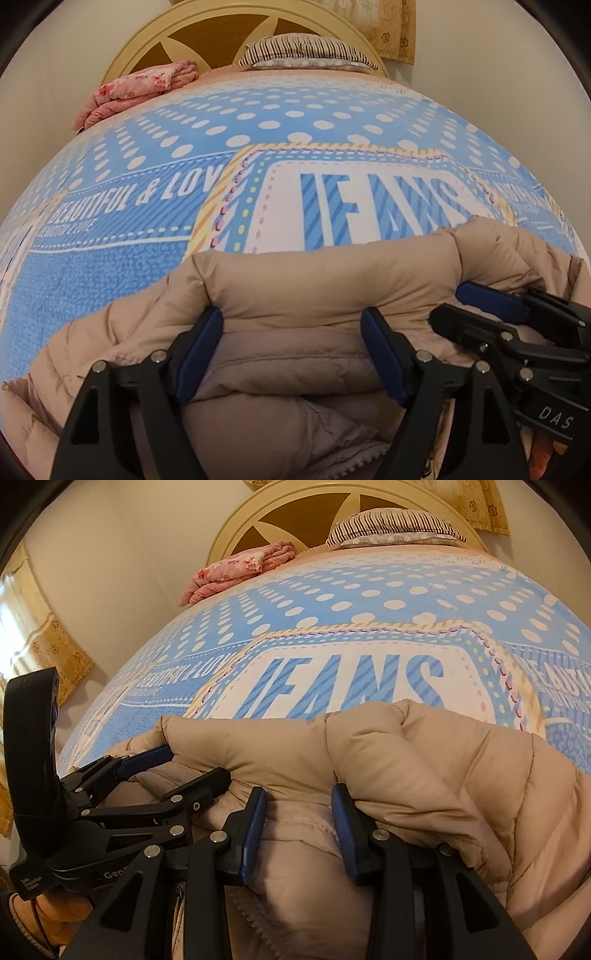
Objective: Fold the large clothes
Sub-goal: 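Press the folded hem down onto the jacket with both tools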
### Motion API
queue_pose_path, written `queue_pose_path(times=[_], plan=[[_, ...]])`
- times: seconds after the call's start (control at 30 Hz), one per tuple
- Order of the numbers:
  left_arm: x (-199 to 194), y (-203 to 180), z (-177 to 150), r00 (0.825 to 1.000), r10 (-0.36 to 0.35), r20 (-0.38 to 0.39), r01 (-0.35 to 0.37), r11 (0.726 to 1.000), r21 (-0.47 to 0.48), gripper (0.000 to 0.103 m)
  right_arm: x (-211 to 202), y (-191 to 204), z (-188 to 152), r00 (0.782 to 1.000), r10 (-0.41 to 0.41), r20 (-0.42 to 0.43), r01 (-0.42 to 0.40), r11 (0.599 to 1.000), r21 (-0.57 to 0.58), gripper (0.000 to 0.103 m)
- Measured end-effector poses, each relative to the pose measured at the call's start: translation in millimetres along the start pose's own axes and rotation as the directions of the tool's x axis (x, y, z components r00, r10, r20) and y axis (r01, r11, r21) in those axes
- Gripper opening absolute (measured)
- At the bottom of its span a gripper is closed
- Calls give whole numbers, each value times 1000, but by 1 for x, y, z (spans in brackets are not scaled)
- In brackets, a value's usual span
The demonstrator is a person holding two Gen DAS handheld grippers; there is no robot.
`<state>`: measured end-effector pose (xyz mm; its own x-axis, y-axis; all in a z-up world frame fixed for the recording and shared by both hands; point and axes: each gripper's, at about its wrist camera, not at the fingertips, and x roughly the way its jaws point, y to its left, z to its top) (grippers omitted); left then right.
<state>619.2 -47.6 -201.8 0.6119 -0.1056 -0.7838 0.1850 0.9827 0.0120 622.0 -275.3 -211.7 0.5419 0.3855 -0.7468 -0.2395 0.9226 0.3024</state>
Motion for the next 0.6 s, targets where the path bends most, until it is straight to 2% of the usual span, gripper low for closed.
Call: queue_pose_path(times=[0.6], plan=[[3,-1,2,1000,4,-6,-4,1000,2,83,2,2,-2,1000,-11,-7,11,1000,-5,39]])
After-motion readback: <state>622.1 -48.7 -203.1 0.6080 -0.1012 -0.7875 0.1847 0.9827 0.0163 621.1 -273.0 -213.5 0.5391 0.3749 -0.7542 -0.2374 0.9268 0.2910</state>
